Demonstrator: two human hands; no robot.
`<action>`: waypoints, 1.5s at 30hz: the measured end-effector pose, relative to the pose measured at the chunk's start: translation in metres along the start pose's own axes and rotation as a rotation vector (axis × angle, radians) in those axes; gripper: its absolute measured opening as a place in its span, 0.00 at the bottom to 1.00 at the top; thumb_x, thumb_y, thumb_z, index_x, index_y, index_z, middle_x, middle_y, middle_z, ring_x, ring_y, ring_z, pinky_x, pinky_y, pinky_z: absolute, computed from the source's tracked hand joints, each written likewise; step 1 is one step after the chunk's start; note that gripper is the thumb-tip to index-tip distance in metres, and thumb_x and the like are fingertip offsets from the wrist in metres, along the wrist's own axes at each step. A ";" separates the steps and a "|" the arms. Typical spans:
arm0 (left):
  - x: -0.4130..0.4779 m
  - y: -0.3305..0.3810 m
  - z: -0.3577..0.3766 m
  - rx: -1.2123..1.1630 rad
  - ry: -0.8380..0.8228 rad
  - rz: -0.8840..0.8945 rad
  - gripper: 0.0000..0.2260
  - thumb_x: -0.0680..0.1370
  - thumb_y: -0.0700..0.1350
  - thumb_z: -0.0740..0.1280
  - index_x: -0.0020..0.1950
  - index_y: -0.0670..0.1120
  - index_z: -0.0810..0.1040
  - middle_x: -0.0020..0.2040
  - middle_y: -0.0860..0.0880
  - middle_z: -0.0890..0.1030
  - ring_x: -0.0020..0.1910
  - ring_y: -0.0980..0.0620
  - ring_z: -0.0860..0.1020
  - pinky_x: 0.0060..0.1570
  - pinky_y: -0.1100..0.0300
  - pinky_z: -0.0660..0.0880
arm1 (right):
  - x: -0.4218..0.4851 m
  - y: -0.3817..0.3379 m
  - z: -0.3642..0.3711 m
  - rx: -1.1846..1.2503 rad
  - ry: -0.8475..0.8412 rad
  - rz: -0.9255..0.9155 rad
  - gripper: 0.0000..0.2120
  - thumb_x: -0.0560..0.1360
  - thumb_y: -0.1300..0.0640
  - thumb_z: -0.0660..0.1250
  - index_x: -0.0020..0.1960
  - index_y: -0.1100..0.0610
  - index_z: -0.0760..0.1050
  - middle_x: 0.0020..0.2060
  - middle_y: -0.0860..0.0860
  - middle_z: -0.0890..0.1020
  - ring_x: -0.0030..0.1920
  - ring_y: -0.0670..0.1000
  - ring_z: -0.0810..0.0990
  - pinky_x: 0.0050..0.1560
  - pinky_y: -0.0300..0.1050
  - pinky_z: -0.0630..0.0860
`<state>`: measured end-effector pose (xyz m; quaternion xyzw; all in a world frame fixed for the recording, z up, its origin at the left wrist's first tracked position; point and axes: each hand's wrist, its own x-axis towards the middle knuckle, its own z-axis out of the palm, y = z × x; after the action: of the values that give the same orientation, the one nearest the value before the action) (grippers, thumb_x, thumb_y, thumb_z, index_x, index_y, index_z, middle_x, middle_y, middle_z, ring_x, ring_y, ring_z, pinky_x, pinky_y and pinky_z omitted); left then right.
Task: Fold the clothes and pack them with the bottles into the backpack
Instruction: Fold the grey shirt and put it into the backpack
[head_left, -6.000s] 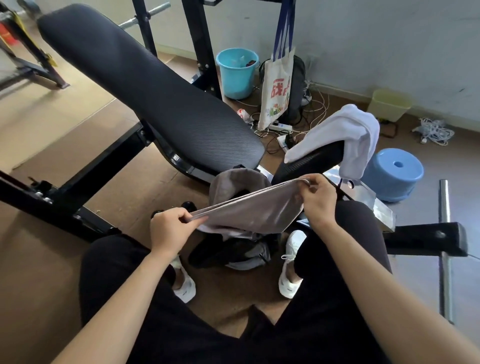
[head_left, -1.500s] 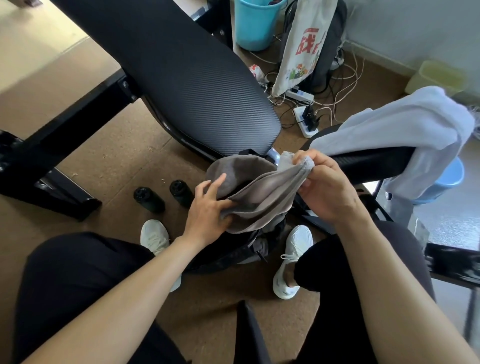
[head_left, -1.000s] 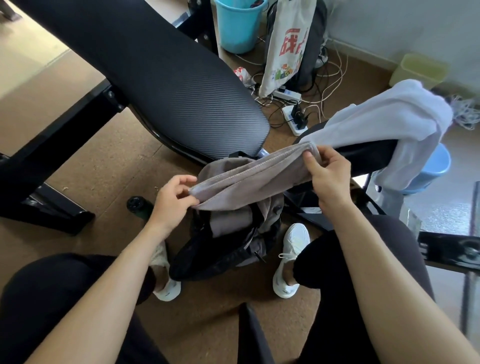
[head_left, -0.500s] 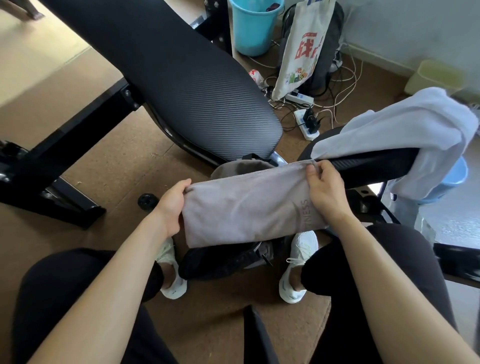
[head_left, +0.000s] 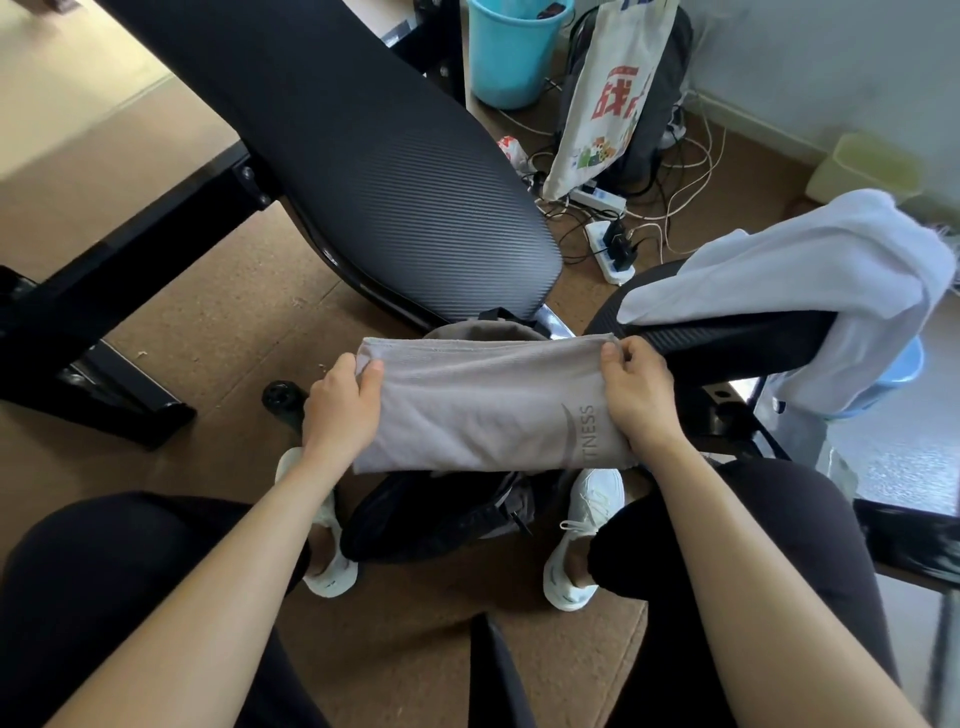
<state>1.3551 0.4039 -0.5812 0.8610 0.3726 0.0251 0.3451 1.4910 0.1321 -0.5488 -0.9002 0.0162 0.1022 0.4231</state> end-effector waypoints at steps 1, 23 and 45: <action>-0.001 0.003 -0.001 -0.026 -0.004 -0.011 0.19 0.86 0.53 0.57 0.37 0.47 0.64 0.38 0.47 0.73 0.44 0.42 0.72 0.44 0.50 0.64 | -0.001 0.000 0.001 0.002 0.005 0.000 0.14 0.84 0.52 0.59 0.49 0.62 0.74 0.41 0.52 0.78 0.45 0.55 0.75 0.45 0.47 0.66; -0.052 0.057 0.025 -0.823 -0.697 0.069 0.12 0.80 0.52 0.59 0.54 0.48 0.78 0.42 0.44 0.78 0.41 0.44 0.79 0.39 0.51 0.80 | -0.051 -0.031 0.036 0.293 -0.541 -0.125 0.19 0.78 0.46 0.71 0.62 0.55 0.73 0.54 0.48 0.82 0.54 0.42 0.82 0.55 0.37 0.79; -0.037 0.045 0.019 -0.869 -0.635 -0.222 0.19 0.78 0.49 0.72 0.67 0.45 0.79 0.60 0.42 0.85 0.58 0.44 0.84 0.58 0.49 0.80 | -0.026 -0.010 0.032 0.439 -0.423 -0.001 0.34 0.77 0.48 0.70 0.79 0.42 0.60 0.61 0.53 0.82 0.64 0.50 0.80 0.67 0.55 0.76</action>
<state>1.3622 0.3469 -0.5607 0.5600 0.2939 -0.1208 0.7652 1.4614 0.1618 -0.5557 -0.7458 -0.0508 0.2813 0.6017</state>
